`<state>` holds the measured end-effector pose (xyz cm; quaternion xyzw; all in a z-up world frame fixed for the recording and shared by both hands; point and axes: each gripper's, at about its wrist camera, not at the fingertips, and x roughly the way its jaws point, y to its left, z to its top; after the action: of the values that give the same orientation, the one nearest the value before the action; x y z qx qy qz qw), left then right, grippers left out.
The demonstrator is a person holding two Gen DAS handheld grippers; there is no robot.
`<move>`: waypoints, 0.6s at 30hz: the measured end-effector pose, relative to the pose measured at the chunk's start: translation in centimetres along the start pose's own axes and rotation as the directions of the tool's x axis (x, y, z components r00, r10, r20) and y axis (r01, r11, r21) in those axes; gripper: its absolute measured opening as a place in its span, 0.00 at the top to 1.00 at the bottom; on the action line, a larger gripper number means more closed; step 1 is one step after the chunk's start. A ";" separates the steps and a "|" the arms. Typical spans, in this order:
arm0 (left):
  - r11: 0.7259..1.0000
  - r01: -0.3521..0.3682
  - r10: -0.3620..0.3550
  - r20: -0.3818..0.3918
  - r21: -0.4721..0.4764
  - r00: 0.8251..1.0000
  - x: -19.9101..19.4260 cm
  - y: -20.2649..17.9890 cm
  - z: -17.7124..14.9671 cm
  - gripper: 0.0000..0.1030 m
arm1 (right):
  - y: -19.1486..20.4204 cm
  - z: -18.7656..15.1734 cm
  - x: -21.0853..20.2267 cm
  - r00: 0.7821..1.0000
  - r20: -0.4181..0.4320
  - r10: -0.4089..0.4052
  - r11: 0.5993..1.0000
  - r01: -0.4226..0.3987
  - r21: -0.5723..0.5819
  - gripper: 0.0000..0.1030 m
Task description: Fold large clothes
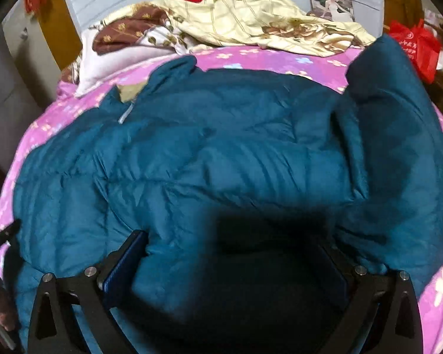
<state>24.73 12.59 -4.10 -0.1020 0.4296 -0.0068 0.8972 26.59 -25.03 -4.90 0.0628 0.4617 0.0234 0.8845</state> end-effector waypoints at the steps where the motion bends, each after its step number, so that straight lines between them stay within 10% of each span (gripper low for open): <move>1: 1.000 -0.002 0.002 0.016 0.004 1.000 0.1 0.0 -0.1 0.24 | 0.2 -0.8 -0.6 0.999 0.034 0.003 1.000 -0.003 -0.011 0.00; 12: 0.994 0.028 -0.043 0.137 0.107 0.990 -1.1 -1.6 -0.9 0.24 | -2.3 -5.8 -5.6 0.983 0.186 -0.002 0.993 -0.019 0.113 0.00; 18: 0.996 0.008 -0.020 0.135 0.091 0.991 -1.4 -1.8 -0.6 0.24 | -9.5 -3.5 -10.7 0.946 0.255 -0.198 0.968 0.148 0.204 0.01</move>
<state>23.46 10.84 -3.05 -0.0646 0.3661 -0.0257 0.9280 17.46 -35.16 0.56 0.1053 0.3392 -0.1060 0.9288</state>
